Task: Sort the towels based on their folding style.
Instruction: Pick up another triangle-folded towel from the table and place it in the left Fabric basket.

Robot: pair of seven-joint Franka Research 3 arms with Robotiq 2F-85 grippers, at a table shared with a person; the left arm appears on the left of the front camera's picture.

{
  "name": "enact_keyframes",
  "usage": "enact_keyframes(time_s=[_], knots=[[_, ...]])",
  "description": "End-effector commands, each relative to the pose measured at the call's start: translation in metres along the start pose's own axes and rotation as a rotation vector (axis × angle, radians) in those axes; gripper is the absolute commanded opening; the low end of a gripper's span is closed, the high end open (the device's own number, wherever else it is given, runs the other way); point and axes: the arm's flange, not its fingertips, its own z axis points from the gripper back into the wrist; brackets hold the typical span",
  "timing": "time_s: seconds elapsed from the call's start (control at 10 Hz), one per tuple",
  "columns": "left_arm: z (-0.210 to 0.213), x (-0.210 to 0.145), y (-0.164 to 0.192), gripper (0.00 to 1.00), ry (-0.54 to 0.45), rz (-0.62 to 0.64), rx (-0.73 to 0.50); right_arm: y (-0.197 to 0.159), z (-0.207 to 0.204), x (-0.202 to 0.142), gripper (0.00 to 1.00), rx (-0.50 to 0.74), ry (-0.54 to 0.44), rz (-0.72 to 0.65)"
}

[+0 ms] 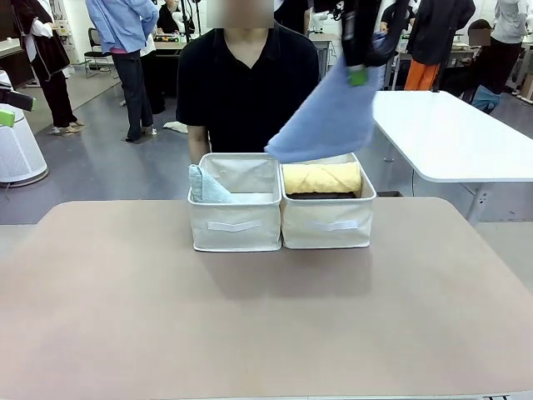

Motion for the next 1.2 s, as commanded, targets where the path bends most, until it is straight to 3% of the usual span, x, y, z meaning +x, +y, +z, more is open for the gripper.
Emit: enact_keyframes(time_s=[0.0,0.2,0.3,0.9,1.1], knots=[[0.001,0.000,-0.001,1.00,-0.014,-0.005,-0.005,-0.014,-0.006,0.015,0.18,-0.023,-0.079,0.007],[0.001,0.000,-0.001,1.00,-0.014,-0.005,-0.005,-0.015,-0.020,0.010,0.18,0.006,-0.144,-0.040],[0.001,0.000,-0.001,1.00,-0.014,-0.005,-0.005,-0.014,-0.017,0.028,0.18,-0.016,-0.064,0.018],[0.001,0.000,-0.001,1.00,-0.014,-0.005,-0.005,-0.014,-0.017,0.028,0.18,-0.016,-0.064,0.018],[0.001,0.000,-0.001,1.00,-0.014,-0.005,-0.005,-0.028,-0.024,0.039,0.18,0.035,-0.147,0.055]])
